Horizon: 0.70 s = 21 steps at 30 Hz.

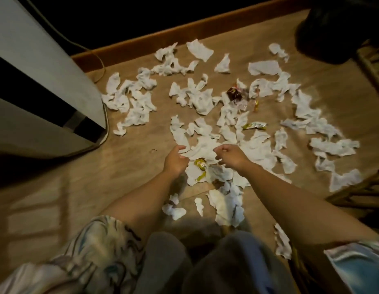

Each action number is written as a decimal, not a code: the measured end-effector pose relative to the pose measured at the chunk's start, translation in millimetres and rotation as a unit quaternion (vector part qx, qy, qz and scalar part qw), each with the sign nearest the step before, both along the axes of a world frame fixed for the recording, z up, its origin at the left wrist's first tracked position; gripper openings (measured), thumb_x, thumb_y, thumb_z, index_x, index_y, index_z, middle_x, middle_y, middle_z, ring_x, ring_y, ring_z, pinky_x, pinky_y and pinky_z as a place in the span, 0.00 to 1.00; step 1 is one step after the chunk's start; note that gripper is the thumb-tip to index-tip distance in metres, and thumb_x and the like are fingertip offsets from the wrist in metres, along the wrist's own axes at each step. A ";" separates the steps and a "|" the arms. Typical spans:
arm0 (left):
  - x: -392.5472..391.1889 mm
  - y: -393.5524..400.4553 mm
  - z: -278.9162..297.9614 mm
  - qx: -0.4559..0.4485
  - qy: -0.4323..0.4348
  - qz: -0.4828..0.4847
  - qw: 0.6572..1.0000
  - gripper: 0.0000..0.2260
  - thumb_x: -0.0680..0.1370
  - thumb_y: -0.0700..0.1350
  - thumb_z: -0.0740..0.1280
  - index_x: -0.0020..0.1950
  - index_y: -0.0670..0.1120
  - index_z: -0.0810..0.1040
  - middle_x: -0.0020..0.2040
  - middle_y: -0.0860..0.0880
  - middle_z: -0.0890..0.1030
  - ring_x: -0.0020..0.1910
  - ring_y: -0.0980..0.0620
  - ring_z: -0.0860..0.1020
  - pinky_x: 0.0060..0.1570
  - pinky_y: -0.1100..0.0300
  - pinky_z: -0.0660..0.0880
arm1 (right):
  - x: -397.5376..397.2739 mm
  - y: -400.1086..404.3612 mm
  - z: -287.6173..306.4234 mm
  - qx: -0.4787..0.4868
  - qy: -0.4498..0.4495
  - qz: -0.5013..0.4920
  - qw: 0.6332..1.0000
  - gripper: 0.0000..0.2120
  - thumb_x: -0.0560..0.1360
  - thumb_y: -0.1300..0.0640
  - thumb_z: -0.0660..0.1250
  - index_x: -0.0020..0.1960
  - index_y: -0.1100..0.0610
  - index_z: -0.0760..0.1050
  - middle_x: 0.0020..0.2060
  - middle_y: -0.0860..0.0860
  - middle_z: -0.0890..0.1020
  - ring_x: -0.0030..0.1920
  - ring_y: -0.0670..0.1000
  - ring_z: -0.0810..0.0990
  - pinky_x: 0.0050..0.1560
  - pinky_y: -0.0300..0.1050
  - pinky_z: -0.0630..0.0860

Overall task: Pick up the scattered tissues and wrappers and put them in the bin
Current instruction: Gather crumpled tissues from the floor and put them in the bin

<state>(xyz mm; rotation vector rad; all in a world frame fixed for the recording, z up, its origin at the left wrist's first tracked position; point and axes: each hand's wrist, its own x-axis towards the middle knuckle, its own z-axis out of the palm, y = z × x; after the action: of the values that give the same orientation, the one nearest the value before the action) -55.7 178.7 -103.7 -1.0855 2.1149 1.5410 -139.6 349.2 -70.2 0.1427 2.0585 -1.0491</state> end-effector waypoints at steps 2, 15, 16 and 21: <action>-3.0 -6.5 -50.1 -0.025 0.015 -0.035 0.999 0.16 0.76 0.35 0.63 0.63 0.45 0.74 0.38 0.46 0.76 0.37 0.48 0.76 0.47 0.52 0.78 | -5.1 -2.2 -49.5 -0.006 0.024 0.021 0.999 0.10 0.80 0.55 0.62 0.53 0.59 0.79 0.46 0.56 0.81 0.45 0.57 0.79 0.40 0.45 0.73; 25.7 58.9 -169.2 -0.191 0.099 -0.041 0.976 0.09 0.76 0.41 0.61 0.53 0.46 0.78 0.54 0.43 0.79 0.55 0.42 0.77 0.54 0.55 0.75 | 45.5 67.0 -162.3 0.038 0.187 0.206 0.960 0.11 0.78 0.55 0.64 0.59 0.56 0.78 0.49 0.56 0.83 0.48 0.53 0.82 0.52 0.54 0.79; 36.2 69.6 -173.4 -0.224 0.116 -0.032 0.967 0.08 0.76 0.43 0.63 0.53 0.48 0.78 0.55 0.45 0.78 0.56 0.43 0.76 0.57 0.51 0.74 | 50.7 76.5 -165.0 0.046 0.203 0.197 0.958 0.11 0.78 0.55 0.64 0.59 0.56 0.78 0.48 0.55 0.83 0.47 0.52 0.82 0.51 0.52 0.79; 101.1 95.8 -197.0 -0.384 0.024 -0.004 0.923 0.20 0.74 0.59 0.65 0.62 0.51 0.74 0.69 0.46 0.70 0.72 0.43 0.63 0.69 0.36 0.55 | 107.3 126.4 -184.7 0.115 0.343 0.095 0.927 0.12 0.77 0.58 0.64 0.60 0.54 0.77 0.54 0.53 0.81 0.57 0.53 0.77 0.60 0.48 0.71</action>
<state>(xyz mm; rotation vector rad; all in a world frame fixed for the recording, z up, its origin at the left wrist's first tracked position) 45.4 274.5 -300.8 -1.2492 2.8388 0.7047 -32.4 475.5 -254.9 -0.3527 2.7546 -0.7919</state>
